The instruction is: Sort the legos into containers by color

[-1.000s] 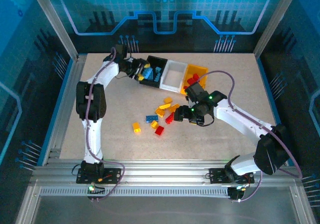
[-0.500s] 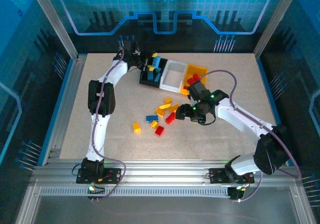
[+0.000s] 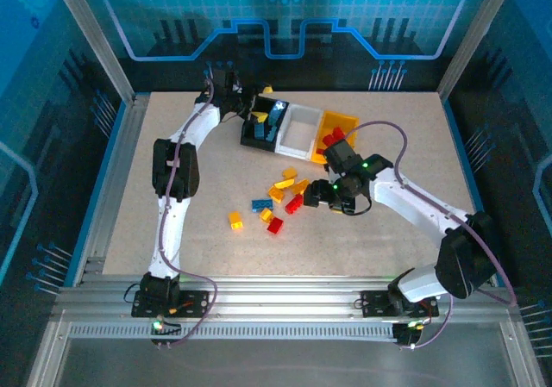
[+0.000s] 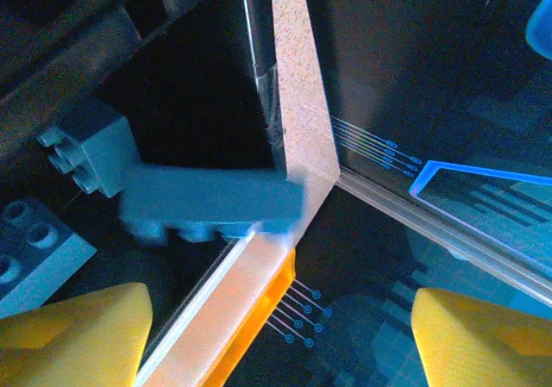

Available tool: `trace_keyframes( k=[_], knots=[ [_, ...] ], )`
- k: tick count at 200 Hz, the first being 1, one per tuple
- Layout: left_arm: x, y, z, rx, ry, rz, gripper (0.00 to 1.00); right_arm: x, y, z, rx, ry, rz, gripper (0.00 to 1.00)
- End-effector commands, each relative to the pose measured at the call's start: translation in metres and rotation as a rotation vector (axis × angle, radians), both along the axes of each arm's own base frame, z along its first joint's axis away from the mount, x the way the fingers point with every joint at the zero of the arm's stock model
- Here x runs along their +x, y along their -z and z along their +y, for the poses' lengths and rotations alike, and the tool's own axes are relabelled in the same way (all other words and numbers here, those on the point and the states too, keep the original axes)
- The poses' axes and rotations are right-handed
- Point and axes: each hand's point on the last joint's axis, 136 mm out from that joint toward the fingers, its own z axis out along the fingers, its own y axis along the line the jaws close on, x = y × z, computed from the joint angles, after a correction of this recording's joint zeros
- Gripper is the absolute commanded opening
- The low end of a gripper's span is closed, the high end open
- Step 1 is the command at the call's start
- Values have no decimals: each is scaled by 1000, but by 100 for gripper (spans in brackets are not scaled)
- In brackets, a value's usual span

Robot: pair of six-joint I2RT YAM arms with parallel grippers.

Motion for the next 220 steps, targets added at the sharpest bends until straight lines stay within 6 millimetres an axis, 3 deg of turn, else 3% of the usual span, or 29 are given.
trace_keyframes(
  k=[1, 92, 160, 196, 220],
  knots=[
    [2, -3, -1, -21, 17, -5, 83, 2, -5, 1, 6, -7, 0, 77],
    [-2, -11, 3, -20, 24, -17, 85, 0, -7, 2, 5, 4, -11, 77],
    [-11, -34, 20, -8, 26, -58, 85, 0, -10, 10, 3, -12, -22, 77],
    [-30, -52, 31, 59, 74, -99, 86, -2, -13, 17, 1, -30, -31, 77],
    [-56, -66, 37, 154, 142, -124, 87, -4, -14, 24, -1, -44, -39, 77]
  ],
)
